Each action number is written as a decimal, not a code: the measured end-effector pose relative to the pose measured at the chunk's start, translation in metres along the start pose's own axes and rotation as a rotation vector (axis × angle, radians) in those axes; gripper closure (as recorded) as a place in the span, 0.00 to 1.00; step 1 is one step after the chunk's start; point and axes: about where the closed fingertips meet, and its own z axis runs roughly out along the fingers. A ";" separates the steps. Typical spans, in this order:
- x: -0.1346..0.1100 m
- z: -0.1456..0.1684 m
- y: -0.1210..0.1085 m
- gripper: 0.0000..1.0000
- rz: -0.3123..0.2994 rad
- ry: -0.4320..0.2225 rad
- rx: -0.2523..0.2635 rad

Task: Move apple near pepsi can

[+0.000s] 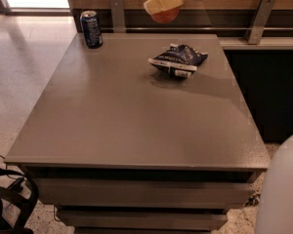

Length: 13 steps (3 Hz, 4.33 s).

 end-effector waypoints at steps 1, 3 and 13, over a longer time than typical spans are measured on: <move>0.011 0.043 -0.027 1.00 -0.006 0.039 -0.003; 0.044 0.118 -0.066 1.00 -0.004 0.127 0.031; 0.093 0.260 -0.067 0.12 0.074 0.049 -0.029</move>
Offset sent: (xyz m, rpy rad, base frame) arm 0.1368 0.0508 -0.0841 -0.1484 0.0270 -0.0411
